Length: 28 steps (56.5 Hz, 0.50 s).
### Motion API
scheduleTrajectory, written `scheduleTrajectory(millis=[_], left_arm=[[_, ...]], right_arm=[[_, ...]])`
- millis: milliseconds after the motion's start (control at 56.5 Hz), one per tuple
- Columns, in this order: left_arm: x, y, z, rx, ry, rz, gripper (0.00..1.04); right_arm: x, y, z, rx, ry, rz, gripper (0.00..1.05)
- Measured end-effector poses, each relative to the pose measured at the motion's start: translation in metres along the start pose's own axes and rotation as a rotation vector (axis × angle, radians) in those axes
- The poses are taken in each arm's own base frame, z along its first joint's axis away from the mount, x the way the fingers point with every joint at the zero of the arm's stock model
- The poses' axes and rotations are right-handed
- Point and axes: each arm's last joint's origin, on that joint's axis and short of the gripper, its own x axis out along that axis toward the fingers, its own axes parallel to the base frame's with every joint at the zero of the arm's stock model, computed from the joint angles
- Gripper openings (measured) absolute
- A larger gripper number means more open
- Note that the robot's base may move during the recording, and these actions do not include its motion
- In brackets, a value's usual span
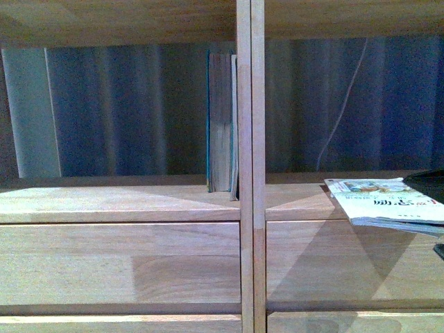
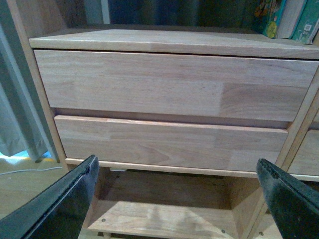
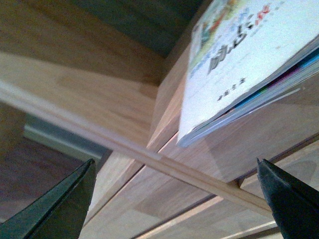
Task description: Organize books on shelf
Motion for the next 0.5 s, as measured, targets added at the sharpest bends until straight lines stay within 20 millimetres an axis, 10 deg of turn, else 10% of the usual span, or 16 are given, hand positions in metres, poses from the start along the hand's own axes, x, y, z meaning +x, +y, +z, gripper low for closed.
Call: scheduleTrajectory(millis=[354,496], left_arm=[[0.0,0.0,0.0,0.0,0.0,0.0,0.97],[0.0,0.0,0.0,0.0,0.0,0.0,0.97]], right_arm=[[0.051,-0.026,-0.001,0.225,-0.075,-0.117,0.98],[0.062,-0.03,0.0,0.258,-0.106,-0.139,0.8]])
